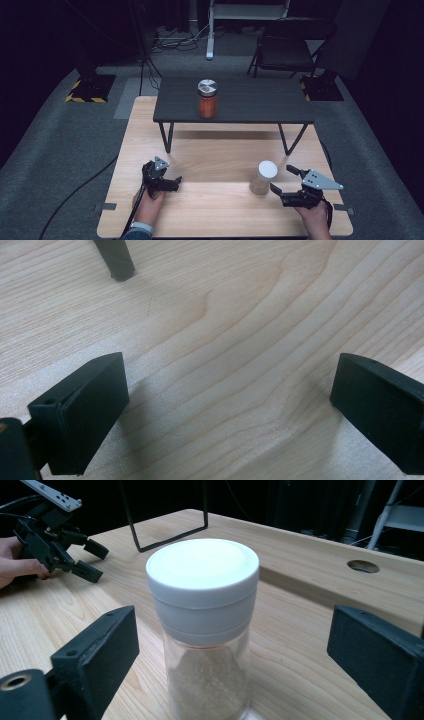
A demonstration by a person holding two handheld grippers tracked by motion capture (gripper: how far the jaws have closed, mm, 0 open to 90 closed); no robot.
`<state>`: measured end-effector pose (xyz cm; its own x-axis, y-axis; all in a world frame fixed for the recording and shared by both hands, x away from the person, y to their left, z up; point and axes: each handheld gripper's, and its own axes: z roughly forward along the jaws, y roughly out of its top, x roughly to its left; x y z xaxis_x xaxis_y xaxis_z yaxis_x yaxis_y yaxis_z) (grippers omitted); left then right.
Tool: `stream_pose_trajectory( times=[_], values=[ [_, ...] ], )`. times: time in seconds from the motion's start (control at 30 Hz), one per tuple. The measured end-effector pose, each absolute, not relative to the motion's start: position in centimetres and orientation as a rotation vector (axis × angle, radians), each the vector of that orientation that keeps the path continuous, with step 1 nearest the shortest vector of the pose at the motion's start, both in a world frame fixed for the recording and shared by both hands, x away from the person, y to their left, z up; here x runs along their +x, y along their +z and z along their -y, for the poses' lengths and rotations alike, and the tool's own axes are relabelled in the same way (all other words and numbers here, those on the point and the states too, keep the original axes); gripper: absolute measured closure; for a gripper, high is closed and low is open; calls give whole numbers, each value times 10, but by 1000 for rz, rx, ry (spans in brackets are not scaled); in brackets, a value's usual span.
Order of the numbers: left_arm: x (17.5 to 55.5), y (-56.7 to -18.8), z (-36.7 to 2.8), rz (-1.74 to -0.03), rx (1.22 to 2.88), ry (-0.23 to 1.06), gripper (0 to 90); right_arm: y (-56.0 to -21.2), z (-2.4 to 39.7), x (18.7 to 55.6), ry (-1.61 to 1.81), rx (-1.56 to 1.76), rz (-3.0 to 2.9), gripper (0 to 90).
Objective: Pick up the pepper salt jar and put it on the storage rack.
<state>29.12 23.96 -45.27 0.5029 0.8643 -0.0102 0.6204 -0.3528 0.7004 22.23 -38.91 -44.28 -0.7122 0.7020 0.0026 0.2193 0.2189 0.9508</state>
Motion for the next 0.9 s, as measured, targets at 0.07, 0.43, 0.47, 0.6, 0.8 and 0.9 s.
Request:
stream_pose_trajectory(
  times=[0.07,0.43,0.47,0.6,0.8,0.9],
  values=[
    [291,-453,-239,-1213,2095,483,18,-444,389,226,1519,855,-2074,63],
    [291,-453,-238,-1219,2095,484,14,-447,366,246,1506,836,-2143,73],
    [291,-453,-238,-1219,2095,484,13,-447,364,248,1502,833,-2151,74],
    [291,-452,-238,-1222,2094,485,13,-448,357,254,1496,834,-2164,82],
    [291,-453,-237,-1226,2092,487,13,-449,355,258,1506,828,-2163,204],
    [291,-453,-237,-1226,2092,486,13,-449,356,256,1495,813,-2154,300]
  ],
)
